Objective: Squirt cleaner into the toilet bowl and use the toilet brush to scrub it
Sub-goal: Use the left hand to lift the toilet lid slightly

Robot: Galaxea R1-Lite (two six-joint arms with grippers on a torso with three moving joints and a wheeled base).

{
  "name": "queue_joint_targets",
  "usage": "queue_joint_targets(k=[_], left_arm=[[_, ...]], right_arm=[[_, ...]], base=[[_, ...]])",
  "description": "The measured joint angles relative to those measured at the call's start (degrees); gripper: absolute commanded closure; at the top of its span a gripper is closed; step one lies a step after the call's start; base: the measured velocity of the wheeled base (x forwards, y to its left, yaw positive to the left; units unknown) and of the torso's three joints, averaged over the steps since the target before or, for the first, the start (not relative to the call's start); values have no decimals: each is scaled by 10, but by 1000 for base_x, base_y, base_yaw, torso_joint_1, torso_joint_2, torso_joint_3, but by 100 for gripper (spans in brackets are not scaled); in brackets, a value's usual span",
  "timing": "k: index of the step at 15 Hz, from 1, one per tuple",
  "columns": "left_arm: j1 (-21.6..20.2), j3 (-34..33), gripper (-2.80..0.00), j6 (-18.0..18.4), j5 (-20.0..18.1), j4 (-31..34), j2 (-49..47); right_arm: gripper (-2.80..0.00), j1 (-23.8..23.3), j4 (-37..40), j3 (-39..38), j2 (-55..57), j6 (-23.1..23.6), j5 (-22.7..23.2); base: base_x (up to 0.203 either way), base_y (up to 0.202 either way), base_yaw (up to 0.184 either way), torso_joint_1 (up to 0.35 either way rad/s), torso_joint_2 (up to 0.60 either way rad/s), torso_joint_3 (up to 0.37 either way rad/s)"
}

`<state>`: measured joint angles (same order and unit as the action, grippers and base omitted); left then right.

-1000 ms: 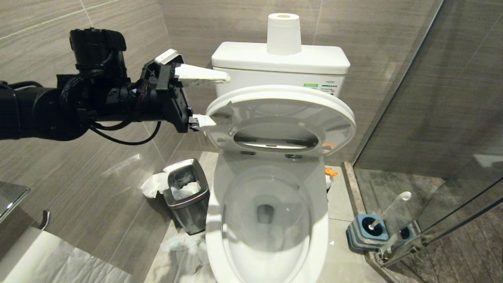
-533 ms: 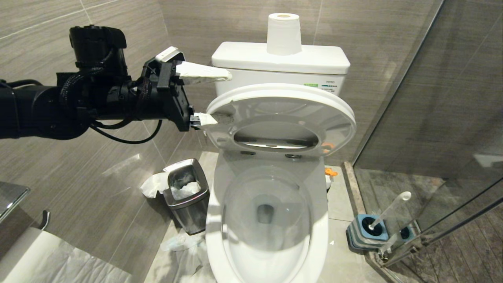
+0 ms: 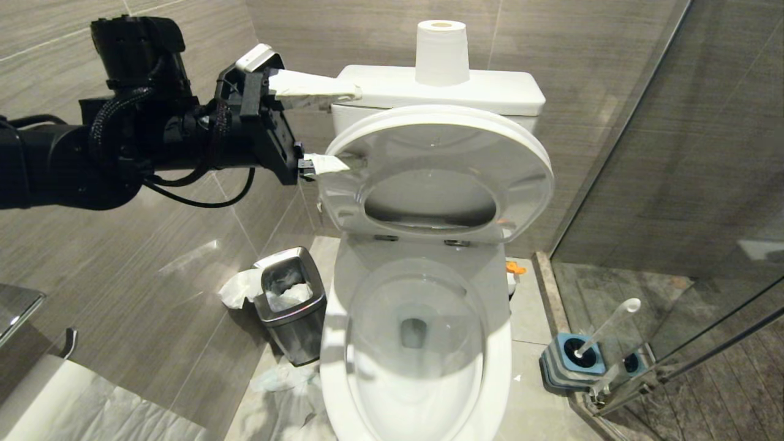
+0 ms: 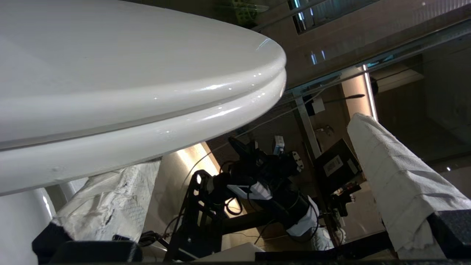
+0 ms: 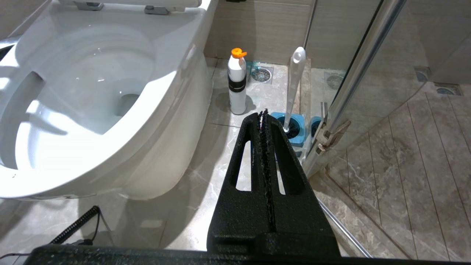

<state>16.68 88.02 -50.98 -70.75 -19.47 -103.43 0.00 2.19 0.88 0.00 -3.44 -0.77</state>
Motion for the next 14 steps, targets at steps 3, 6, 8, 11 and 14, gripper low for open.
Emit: queue_joint_targets(k=[3,6,8,11,14], left_arm=[[0,5,-280,-1,0,-46,-10],[0,6,-280,0,-1,-88,-26],[0,6,-280,1,0,-109,-37],[0,6,-280,5,0,-152,-53],[0,18,-280,5,0,-166,-67]], right_arm=[[0,0,0,0,0,0,0],[0,0,0,0,0,0,0],[0,0,0,0,0,0,0],[0,0,0,0,0,0,0],[0,0,0,0,0,0,0]], base=[[0,0,0,0,0,0],[0,0,0,0,0,0],[0,0,0,0,0,0],[0,0,0,0,0,0],[0,0,0,0,0,0]])
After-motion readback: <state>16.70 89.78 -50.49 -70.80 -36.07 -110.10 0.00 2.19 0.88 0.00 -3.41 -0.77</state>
